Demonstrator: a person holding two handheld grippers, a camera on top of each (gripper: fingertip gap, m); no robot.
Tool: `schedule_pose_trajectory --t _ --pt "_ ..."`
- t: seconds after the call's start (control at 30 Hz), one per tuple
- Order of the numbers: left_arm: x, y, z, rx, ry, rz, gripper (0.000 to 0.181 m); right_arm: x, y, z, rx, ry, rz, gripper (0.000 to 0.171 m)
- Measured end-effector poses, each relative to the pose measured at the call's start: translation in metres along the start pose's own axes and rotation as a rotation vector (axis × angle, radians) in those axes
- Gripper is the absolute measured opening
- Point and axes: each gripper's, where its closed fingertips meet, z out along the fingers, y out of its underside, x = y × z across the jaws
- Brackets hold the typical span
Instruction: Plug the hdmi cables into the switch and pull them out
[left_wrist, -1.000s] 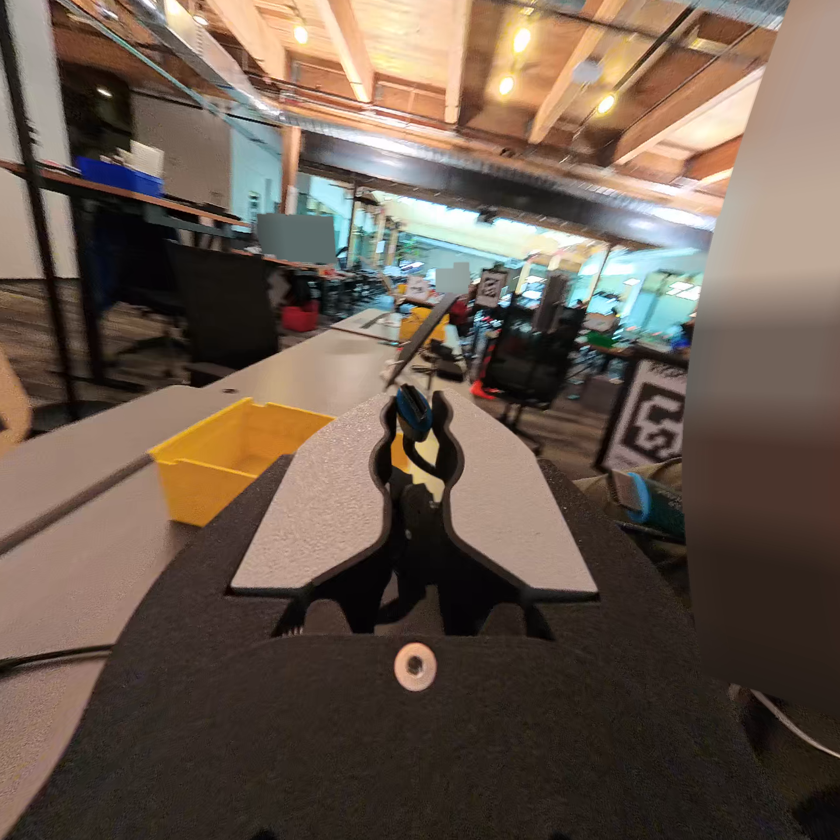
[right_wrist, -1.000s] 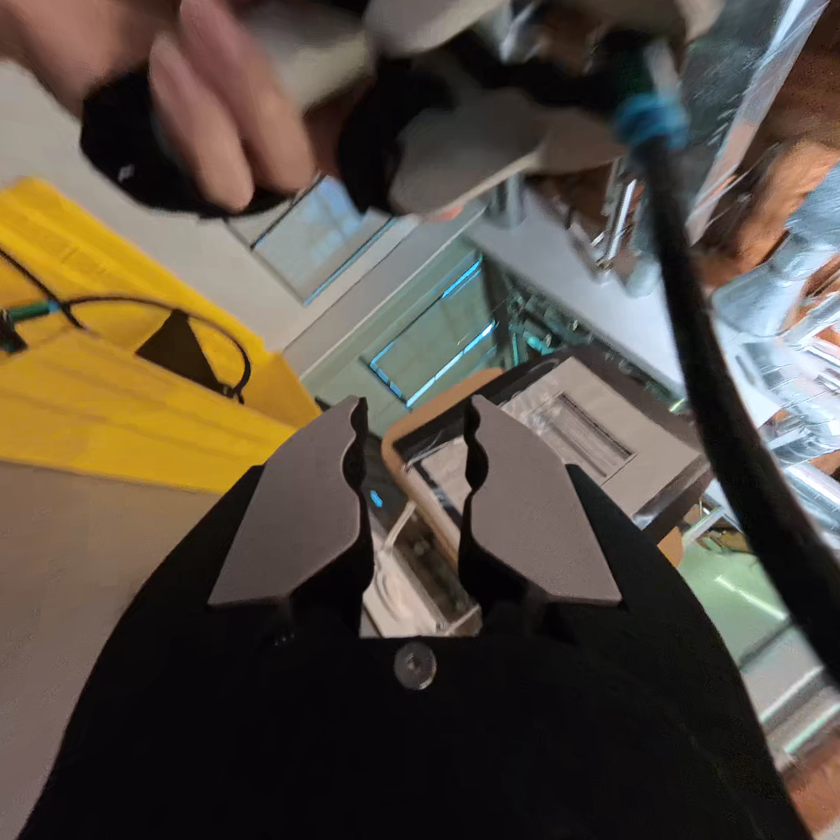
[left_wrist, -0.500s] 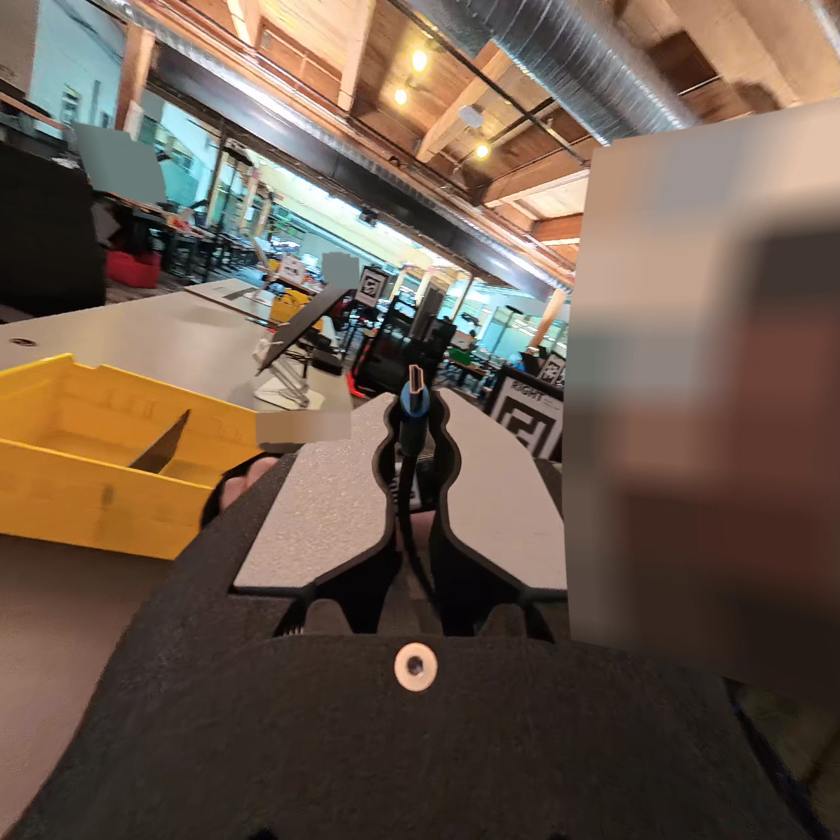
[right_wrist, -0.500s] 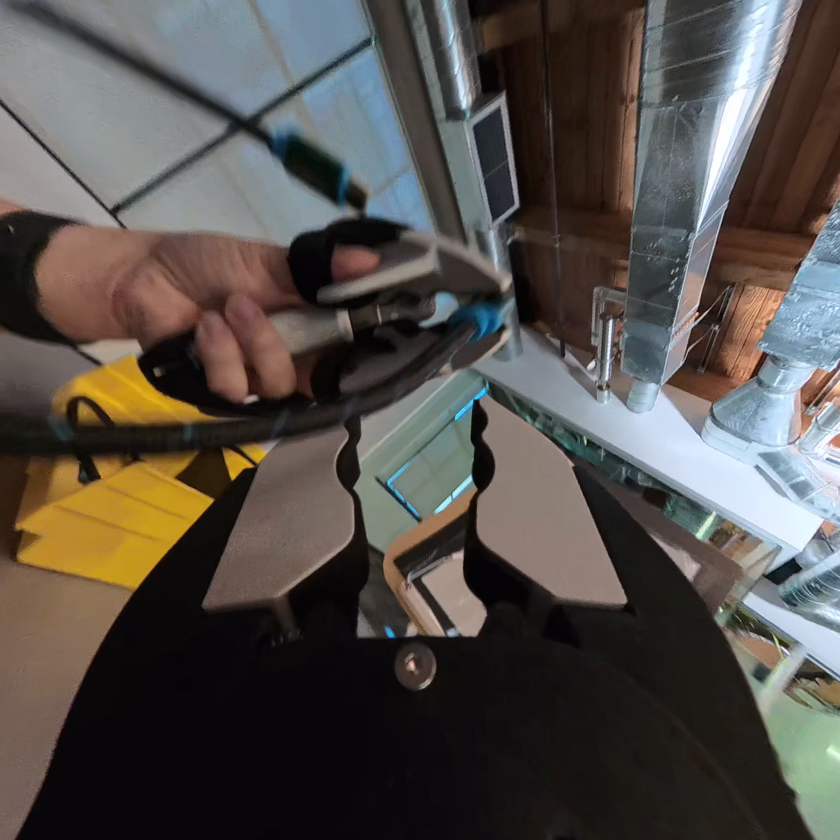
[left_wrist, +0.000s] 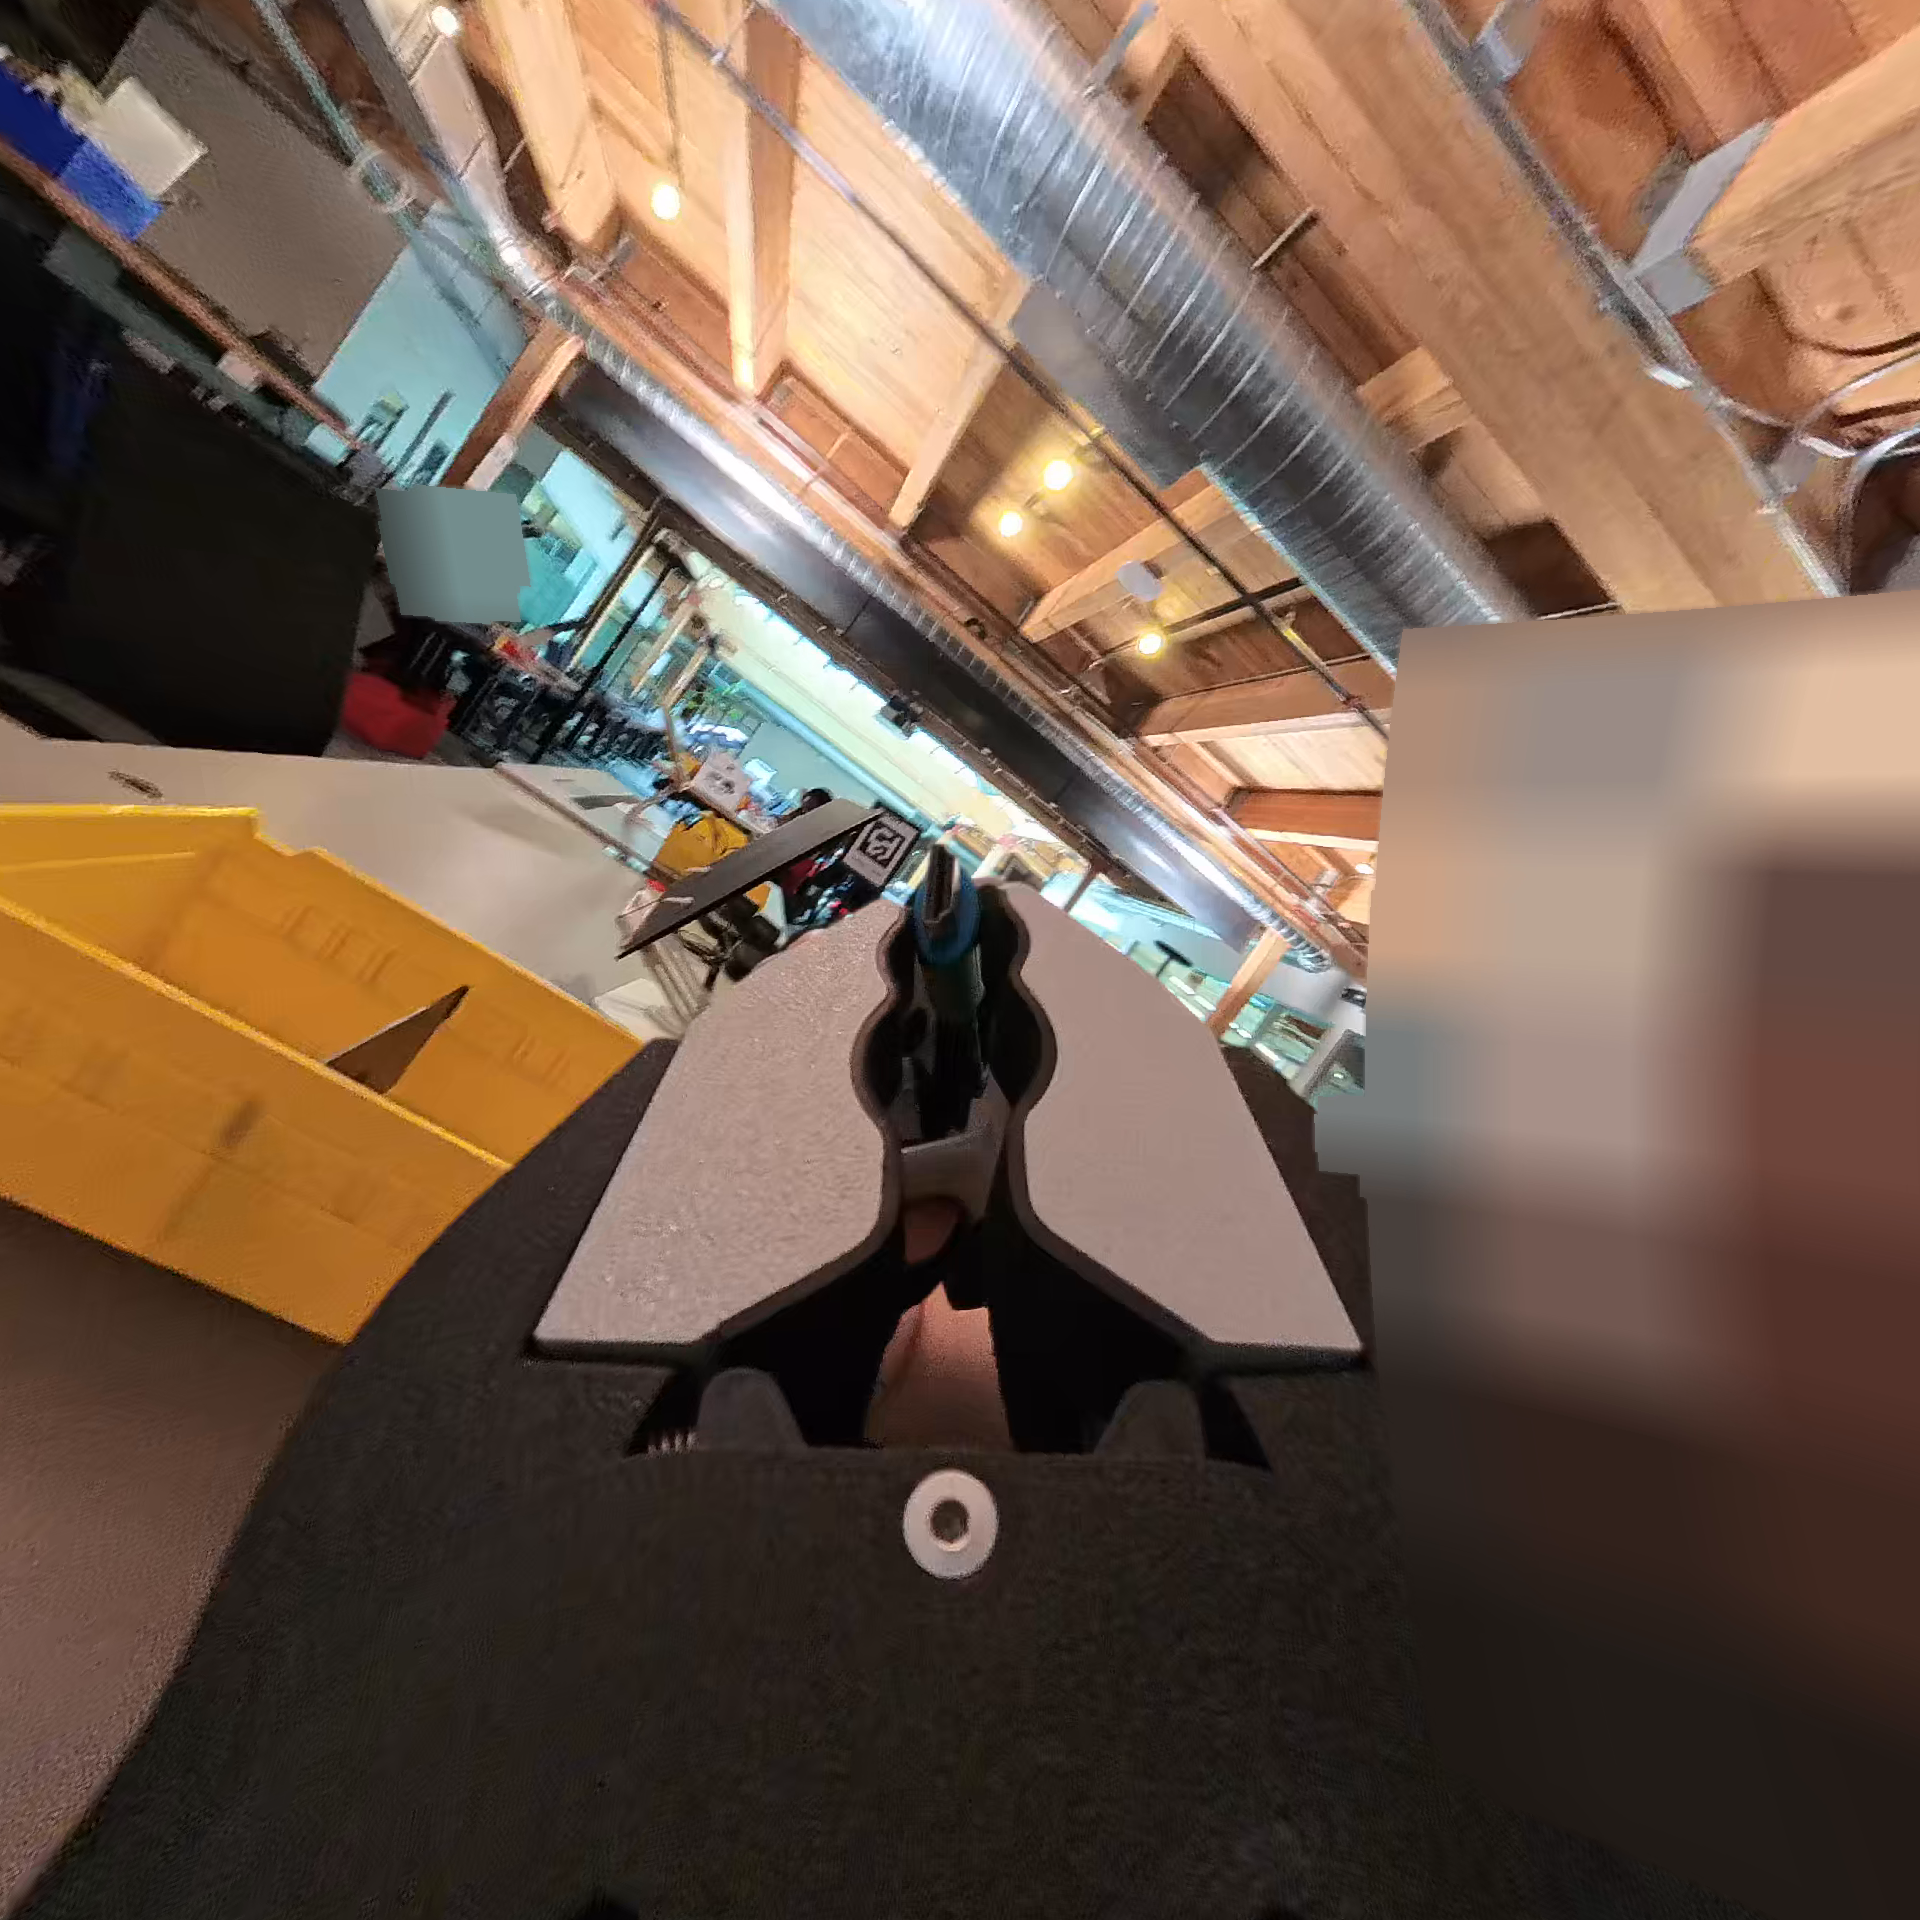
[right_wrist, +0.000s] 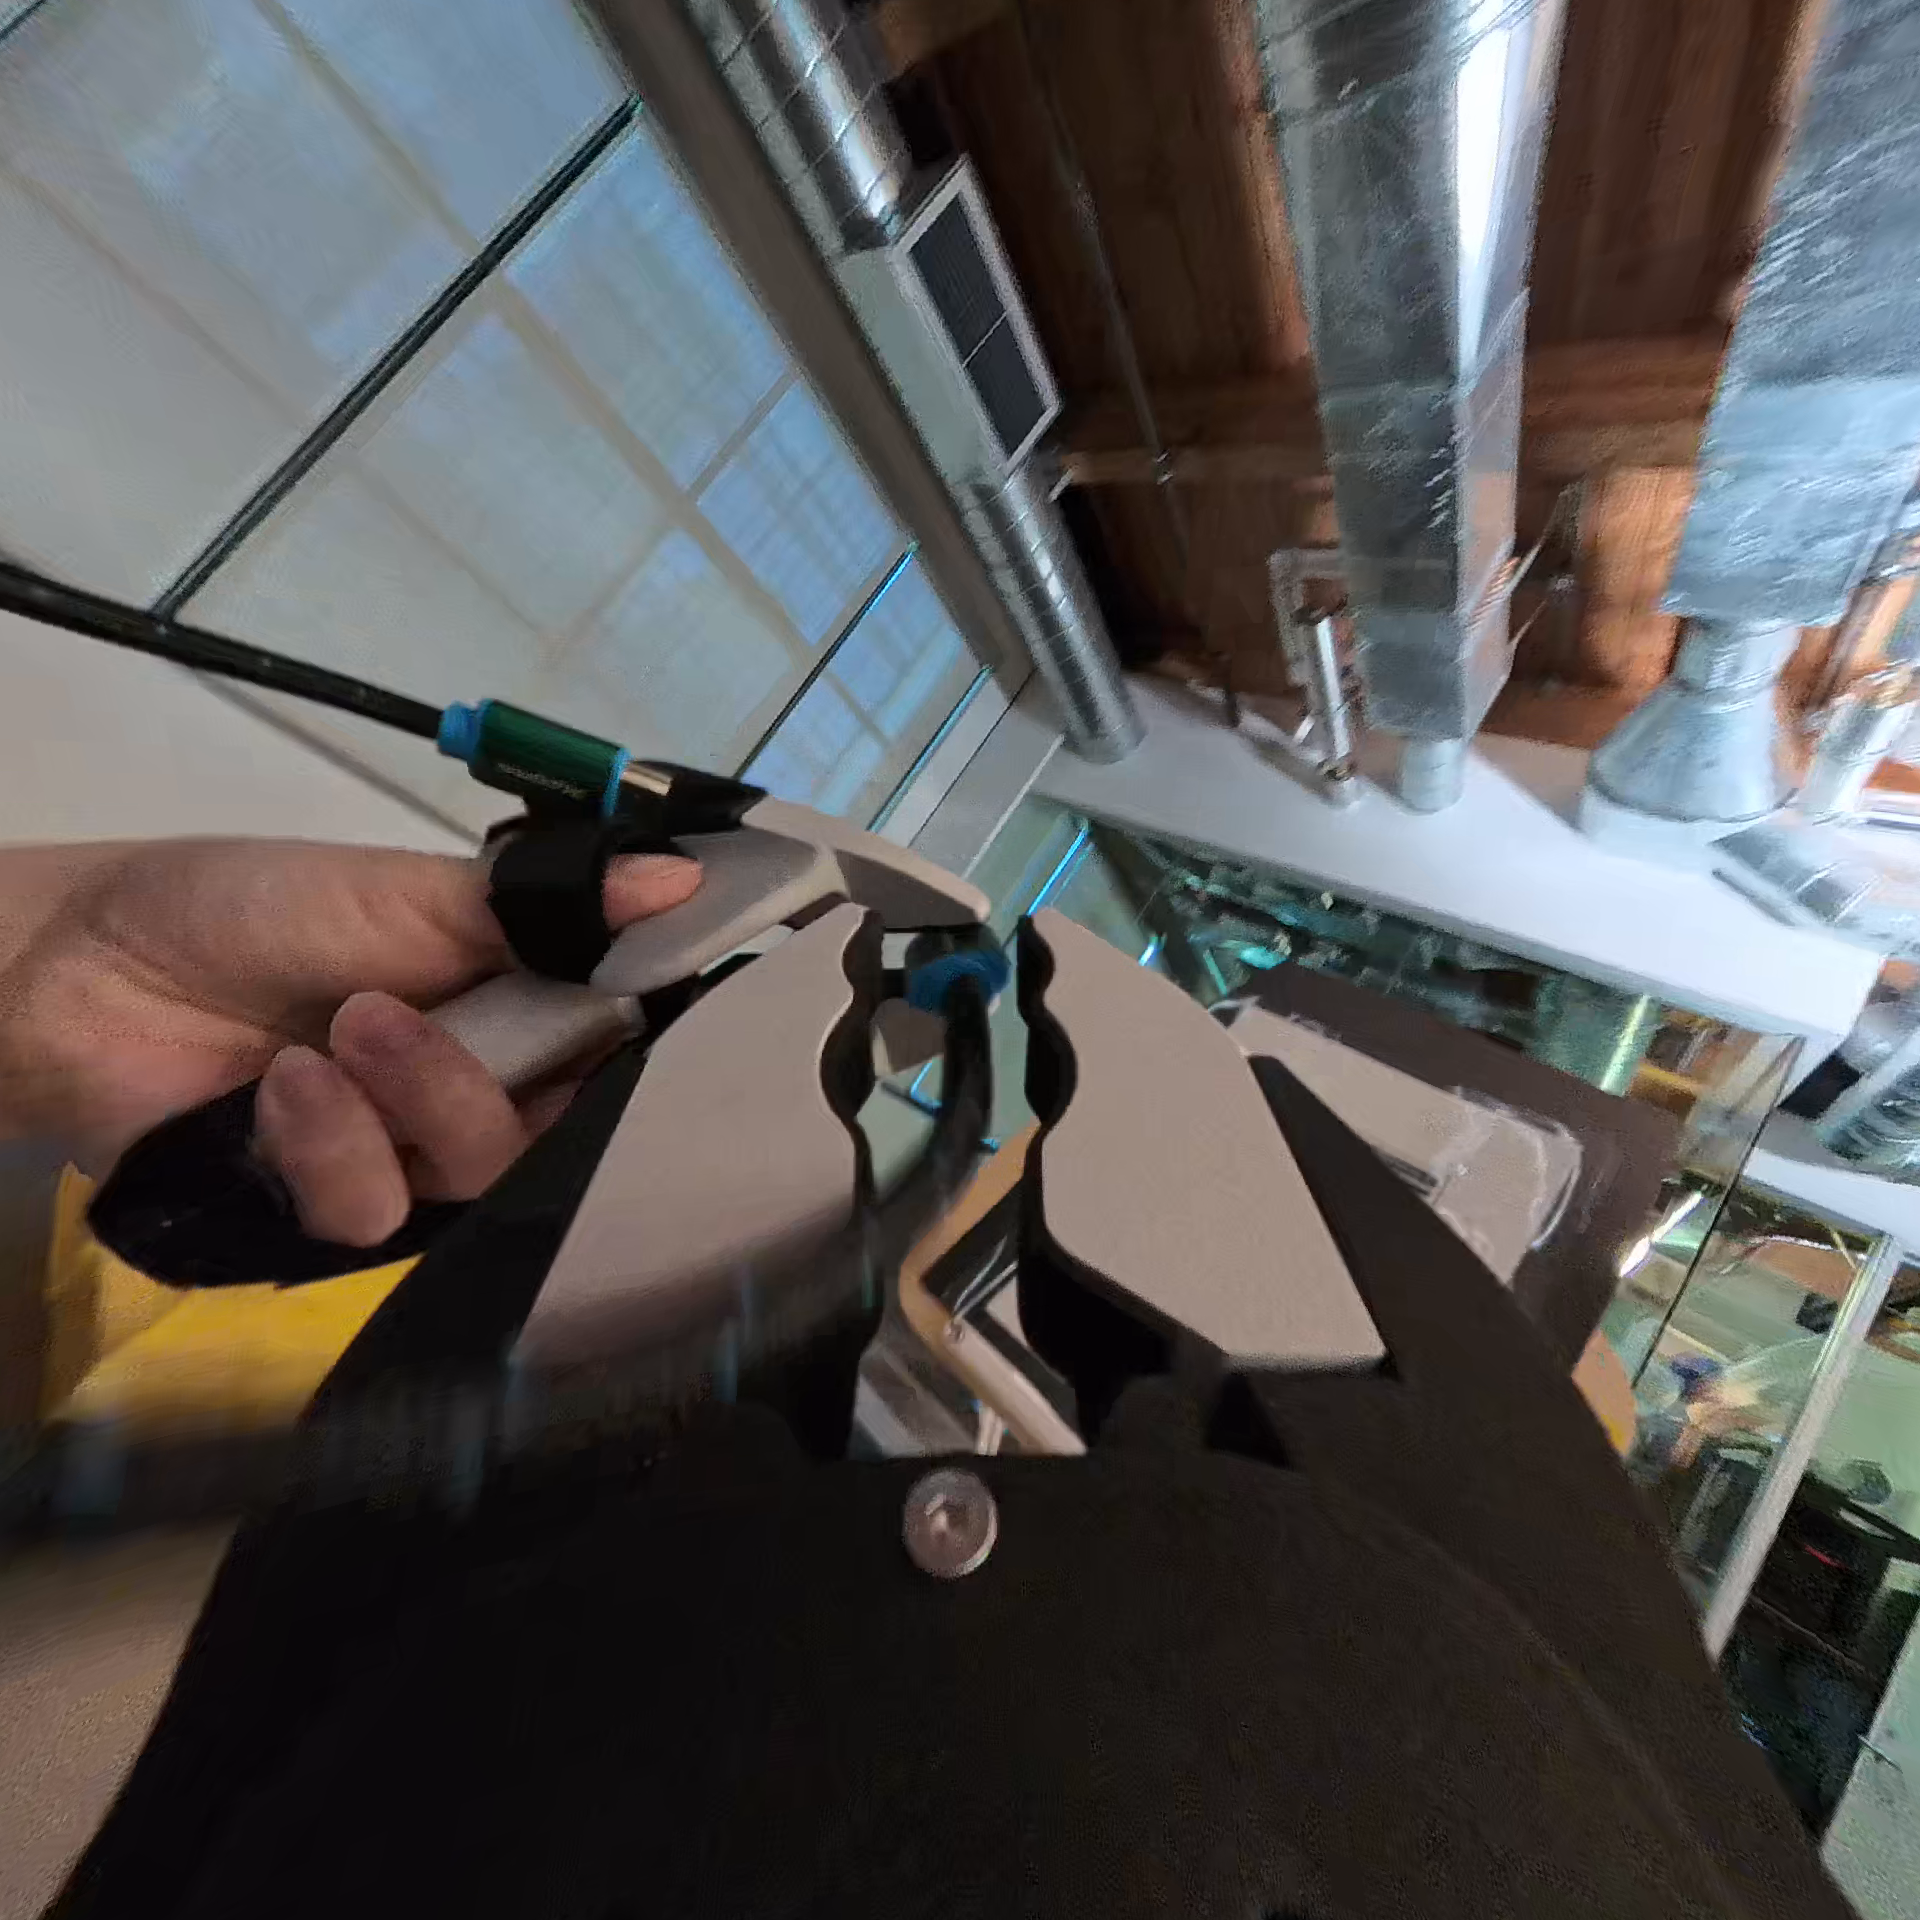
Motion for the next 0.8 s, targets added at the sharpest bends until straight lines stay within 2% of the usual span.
schedule_pose_trajectory --t 0.03,0.27,0.37,0.43,0.8 --pt "-0.004 0.002 0.000 -0.004 -0.021 0.002 0.012 -0.003 0.005 0.002 -0.032 -0.025 -0.015 0.026" --pt "-0.020 -0.005 -0.009 -0.010 -0.147 0.041 0.012 -0.006 0.032 0.009 -0.198 -0.116 -0.233 0.029" --pt "-0.019 -0.007 -0.009 0.005 -0.143 0.051 0.012 0.004 0.033 0.009 -0.213 -0.071 -0.182 0.029" --pt "-0.020 -0.006 -0.009 0.009 -0.150 0.051 0.012 -0.001 0.035 0.008 -0.218 -0.103 -0.132 0.022" --pt "-0.029 -0.007 -0.012 0.026 -0.181 0.044 0.013 -0.001 0.044 0.008 -0.277 -0.107 -0.088 0.022"
